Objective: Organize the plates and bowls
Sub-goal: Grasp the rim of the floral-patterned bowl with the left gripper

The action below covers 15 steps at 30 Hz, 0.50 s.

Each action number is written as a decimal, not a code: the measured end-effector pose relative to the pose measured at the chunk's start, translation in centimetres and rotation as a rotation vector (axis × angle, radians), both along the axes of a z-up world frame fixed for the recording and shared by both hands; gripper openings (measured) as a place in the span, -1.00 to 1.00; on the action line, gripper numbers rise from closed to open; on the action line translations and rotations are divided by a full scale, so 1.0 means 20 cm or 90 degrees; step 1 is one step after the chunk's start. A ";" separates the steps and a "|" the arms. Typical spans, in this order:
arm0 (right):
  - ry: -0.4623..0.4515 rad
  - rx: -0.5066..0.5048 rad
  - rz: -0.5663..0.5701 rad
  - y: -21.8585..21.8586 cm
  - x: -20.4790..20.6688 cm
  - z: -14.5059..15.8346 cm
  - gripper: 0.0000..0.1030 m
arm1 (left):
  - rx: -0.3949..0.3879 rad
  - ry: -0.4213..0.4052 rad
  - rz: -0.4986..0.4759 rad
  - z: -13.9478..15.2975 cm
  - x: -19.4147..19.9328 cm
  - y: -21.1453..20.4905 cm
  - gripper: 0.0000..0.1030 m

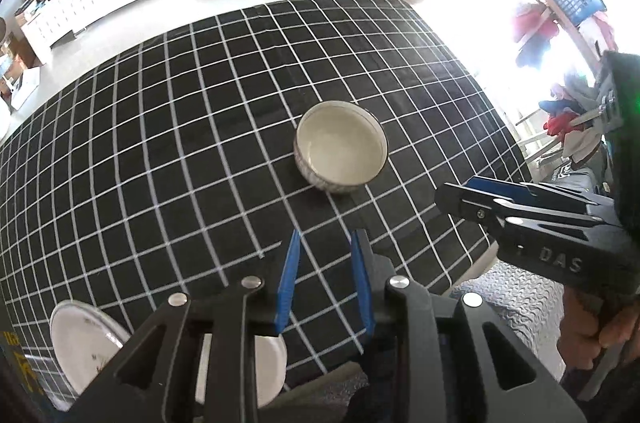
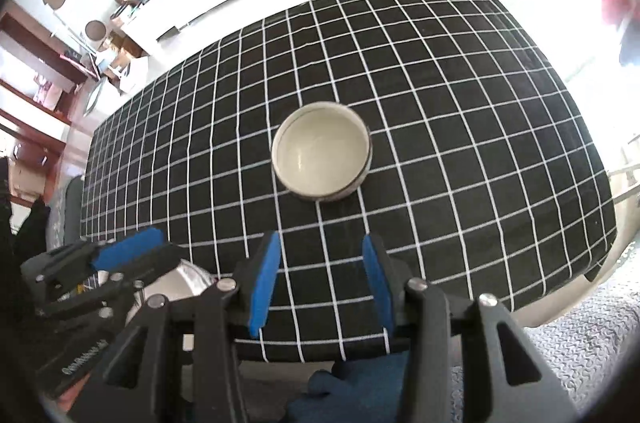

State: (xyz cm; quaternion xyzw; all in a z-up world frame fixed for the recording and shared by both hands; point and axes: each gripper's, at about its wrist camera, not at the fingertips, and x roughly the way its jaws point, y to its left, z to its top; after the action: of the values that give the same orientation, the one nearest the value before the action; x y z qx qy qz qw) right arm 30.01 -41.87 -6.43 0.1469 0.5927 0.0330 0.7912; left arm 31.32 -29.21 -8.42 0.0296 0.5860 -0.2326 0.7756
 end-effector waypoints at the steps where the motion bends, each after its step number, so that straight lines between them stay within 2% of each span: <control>1: 0.000 0.002 -0.002 -0.01 0.02 -0.01 -0.07 | -0.002 0.004 0.003 -0.01 0.03 -0.02 -0.53; 10: 0.036 -0.002 -0.009 -0.13 0.26 -0.19 -0.07 | -0.008 0.038 0.036 -0.19 0.31 -0.12 -0.53; 15: 0.052 0.004 0.002 -0.16 0.36 -0.29 -0.08 | 0.014 0.056 0.041 -0.32 0.41 -0.16 -0.53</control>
State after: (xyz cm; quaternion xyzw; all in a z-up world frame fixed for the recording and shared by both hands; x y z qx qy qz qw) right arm 37.19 -45.01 -12.20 0.1498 0.6244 0.0303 0.7660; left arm 39.49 -32.42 -14.83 0.0088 0.6224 -0.2021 0.7561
